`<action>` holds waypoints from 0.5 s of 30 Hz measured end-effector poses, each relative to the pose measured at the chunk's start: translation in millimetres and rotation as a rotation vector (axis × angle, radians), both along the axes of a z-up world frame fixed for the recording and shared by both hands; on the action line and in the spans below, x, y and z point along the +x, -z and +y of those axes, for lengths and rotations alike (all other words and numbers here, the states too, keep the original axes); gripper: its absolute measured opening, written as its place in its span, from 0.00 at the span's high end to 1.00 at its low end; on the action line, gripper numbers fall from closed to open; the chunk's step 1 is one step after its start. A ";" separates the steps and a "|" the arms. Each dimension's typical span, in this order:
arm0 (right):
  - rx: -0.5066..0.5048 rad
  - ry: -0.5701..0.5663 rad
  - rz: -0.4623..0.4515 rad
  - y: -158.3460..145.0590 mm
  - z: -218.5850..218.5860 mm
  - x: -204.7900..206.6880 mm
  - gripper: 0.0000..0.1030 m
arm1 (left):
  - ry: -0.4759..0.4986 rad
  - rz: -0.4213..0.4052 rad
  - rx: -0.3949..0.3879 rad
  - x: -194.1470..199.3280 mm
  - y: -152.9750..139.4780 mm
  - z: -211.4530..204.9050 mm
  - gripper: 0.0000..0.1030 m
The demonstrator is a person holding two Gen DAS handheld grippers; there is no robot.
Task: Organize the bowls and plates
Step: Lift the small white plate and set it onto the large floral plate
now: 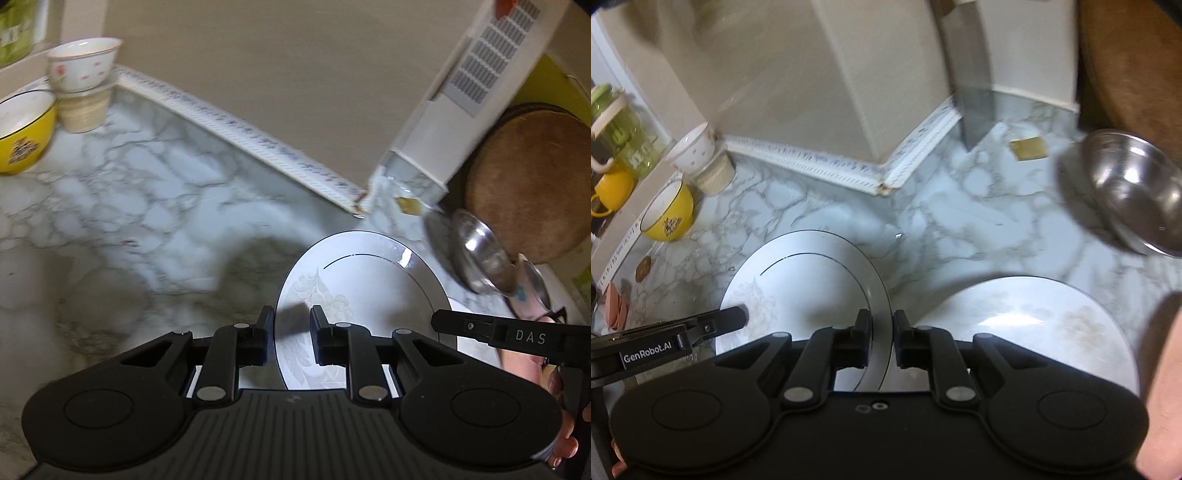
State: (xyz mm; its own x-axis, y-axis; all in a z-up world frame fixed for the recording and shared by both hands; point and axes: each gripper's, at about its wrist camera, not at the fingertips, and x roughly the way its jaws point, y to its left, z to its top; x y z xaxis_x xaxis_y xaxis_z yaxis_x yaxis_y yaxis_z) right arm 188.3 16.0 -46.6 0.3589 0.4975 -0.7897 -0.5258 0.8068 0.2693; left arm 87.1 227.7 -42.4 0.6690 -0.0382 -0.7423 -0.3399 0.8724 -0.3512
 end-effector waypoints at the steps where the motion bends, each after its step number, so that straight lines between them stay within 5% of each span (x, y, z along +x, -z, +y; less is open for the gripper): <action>1: 0.002 0.010 -0.005 -2.2 -6.4 -0.6 0.86 | 0.012 -0.003 0.000 1.0 -1.6 -4.8 0.81; 15: 0.022 0.185 0.028 5.5 -109.7 1.1 0.86 | 0.206 0.012 0.042 35.3 9.6 -96.9 0.81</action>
State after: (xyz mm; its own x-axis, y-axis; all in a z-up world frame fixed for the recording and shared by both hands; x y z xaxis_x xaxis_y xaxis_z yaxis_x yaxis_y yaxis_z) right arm 189.4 -93.7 -52.1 0.4239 0.4424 -0.7903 -0.3614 0.8827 0.3002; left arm 122.4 130.8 -52.0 0.6411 -0.1425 -0.7541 -0.1568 0.9376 -0.3105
